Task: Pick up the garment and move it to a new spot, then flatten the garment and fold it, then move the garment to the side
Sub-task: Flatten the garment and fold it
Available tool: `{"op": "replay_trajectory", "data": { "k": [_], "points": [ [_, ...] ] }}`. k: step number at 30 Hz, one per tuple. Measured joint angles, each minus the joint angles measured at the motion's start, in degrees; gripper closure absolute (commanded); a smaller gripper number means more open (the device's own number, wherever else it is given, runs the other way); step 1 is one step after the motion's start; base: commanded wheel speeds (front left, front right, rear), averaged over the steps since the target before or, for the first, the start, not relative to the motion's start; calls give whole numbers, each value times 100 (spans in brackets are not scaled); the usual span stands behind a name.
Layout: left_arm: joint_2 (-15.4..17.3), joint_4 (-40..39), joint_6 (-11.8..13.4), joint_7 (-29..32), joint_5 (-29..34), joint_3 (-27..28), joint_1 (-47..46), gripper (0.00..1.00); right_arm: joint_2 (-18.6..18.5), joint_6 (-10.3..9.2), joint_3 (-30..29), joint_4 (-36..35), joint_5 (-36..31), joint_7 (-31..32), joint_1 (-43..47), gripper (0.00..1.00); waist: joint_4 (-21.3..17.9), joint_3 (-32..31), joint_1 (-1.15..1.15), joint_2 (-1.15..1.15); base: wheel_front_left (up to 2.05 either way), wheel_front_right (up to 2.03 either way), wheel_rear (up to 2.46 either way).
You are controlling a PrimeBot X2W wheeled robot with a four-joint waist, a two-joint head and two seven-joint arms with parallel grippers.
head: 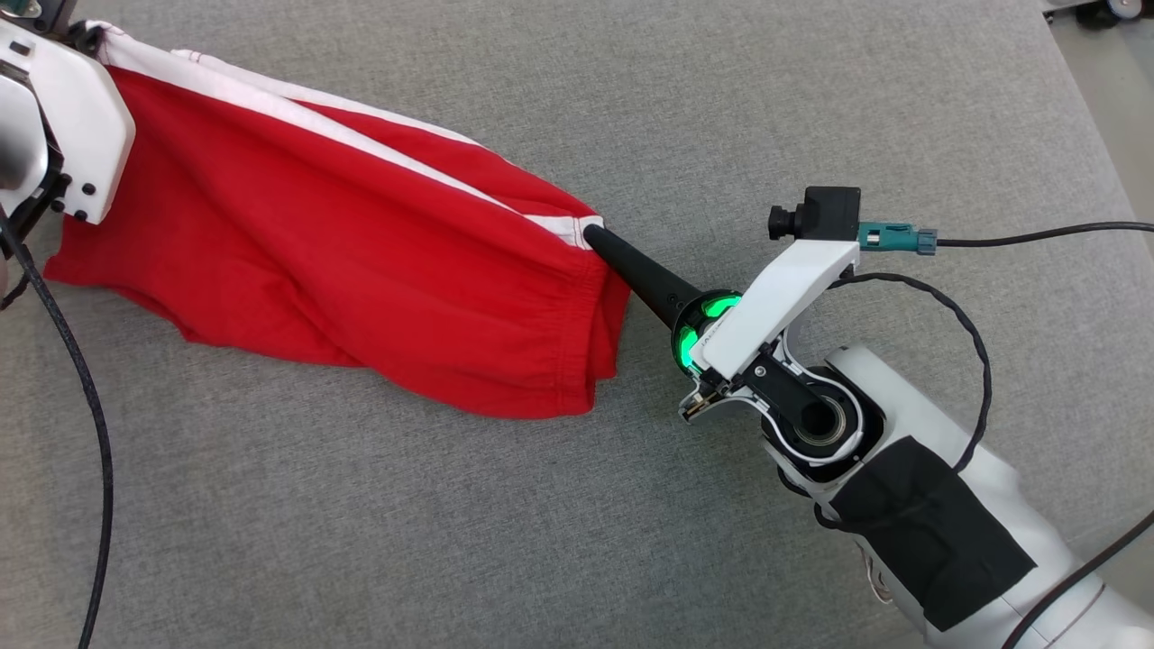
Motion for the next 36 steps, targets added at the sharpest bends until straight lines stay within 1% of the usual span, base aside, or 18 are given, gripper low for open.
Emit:
{"op": "replay_trajectory", "data": {
  "k": [6,13,20,24,28,29,30,31,32,33,36],
  "points": [
    [-136,254,14,-159,49,-66,-16,100,123,0,-144,103,127,-111,-14,100,-101,75,0,0,0,0,0],
    [-205,479,15,-357,129,-138,-37,100,201,1,-249,194,132,-330,-46,100,-174,160,0,0,0,0,0],
    [-266,631,84,-547,171,-177,-105,100,245,1,-333,193,133,-476,-49,100,-225,225,0,0,0,0,0],
    [-281,700,105,-611,196,-196,-122,100,266,4,-350,242,132,-505,-57,100,-251,249,0,0,0,0,0],
    [-322,749,101,-547,197,-226,-122,100,285,5,-323,367,142,-474,-112,100,-256,259,0,0,0,0,0],
    [-334,767,97,-510,191,-226,-121,100,287,5,-319,408,144,-475,-134,44,-254,261,0,0,0,0,0],
    [-346,782,88,-468,174,-226,-121,88,287,5,-314,430,165,-476,-146,0,-251,261,0,0,0,0,0],
    [-356,800,74,-413,148,-227,-119,62,288,5,-307,446,169,-487,-148,0,-247,261,0,0,0,0,0],
    [-356,800,74,-413,148,-227,-119,62,288,5,-307,446,169,-487,-148,0,-247,261,0,0,0,0,0],
    [-368,824,54,-343,133,-234,-110,0,282,4,-299,457,212,-478,-151,0,-231,255,0,0,0,0,0],
    [-386,838,47,-313,111,-236,-88,0,278,4,-291,482,232,-454,-166,0,-209,238,0,0,0,0,0]
  ]
}}
